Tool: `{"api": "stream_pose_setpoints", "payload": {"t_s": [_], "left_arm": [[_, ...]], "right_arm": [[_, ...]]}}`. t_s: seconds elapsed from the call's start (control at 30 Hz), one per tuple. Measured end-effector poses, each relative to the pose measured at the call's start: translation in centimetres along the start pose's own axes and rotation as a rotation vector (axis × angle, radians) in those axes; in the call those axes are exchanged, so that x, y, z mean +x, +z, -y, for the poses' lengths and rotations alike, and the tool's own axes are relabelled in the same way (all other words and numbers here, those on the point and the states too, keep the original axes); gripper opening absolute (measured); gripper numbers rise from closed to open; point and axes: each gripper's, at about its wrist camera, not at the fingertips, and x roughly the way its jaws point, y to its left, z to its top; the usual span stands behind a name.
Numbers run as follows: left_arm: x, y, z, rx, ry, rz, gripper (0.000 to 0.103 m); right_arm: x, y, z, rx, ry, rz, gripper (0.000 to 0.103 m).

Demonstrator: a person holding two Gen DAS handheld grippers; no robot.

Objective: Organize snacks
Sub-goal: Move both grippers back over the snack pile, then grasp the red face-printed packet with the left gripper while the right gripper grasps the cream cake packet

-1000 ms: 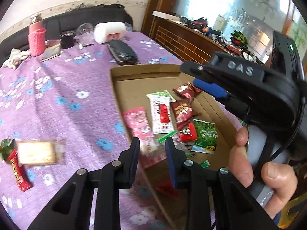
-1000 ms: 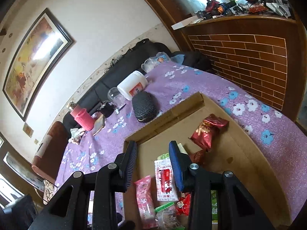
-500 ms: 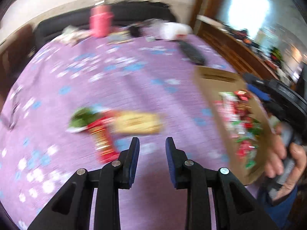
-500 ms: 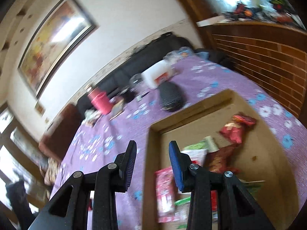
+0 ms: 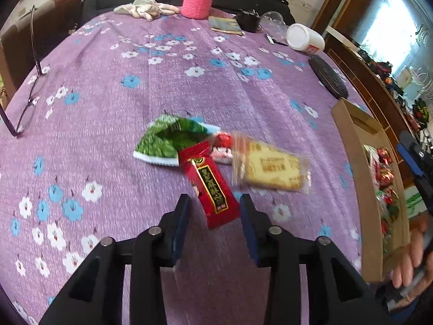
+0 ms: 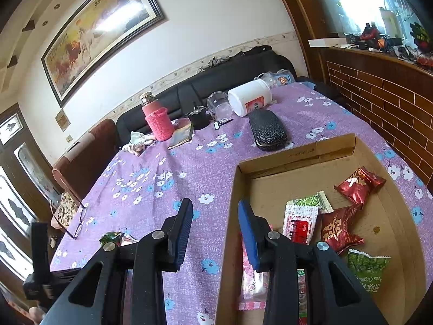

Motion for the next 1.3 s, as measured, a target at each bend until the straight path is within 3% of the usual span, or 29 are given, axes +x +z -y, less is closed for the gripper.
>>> {"api": "stream_pose_setpoints", "payload": {"t_s": [0.13,0.27,0.37,0.5,0.63,0.9,1.03,1.1,1.23,1.3], "left_arm": [[0.5,0.7,0.0,0.014,0.029,0.034,0.036],[0.6,1.1,-0.7,0.001,0.047,0.042,0.017],[0.5,1.1,-1.6,-0.019,0.023,0.033,0.010],[0.2,0.9,-2.3,-0.030,-0.002,0.020,0.010],[-0.1,0.9,-2.9,-0.038,0.001,0.015,0.010],[-0.7,1.0,-4.2,-0.064,-0.040,0.010,0.010],[-0.8,1.3,-5.0,-0.078,-0.097,0.001,0.019],[-1.0,1.5,-5.3,-0.092,-0.109,0.006,0.036],[-1.5,1.8,-5.6,-0.107,-0.102,0.043,0.041],[-1.4,2.1,-5.5,-0.105,-0.105,0.047,0.041]], "right_arm": [[0.1,-0.3,-0.7,-0.026,0.025,-0.010,0.038],[0.6,-0.8,-1.8,-0.056,0.092,-0.050,0.038],[1.3,-1.4,-2.8,-0.060,0.172,-0.095,0.038],[2.8,-2.5,-5.5,-0.072,0.240,-0.199,0.039],[5.9,-2.9,-7.8,0.040,0.323,-0.356,0.041],[12.3,-2.7,-10.3,0.053,0.239,-0.449,0.041],[13.8,-4.0,-9.9,0.003,0.197,-0.481,0.041],[13.4,-4.7,-10.0,-0.018,0.227,-0.510,0.041],[11.4,-6.2,-10.9,-0.084,0.295,-0.533,0.054],[10.4,-6.7,-12.2,-0.182,0.302,-0.527,0.054]]}}
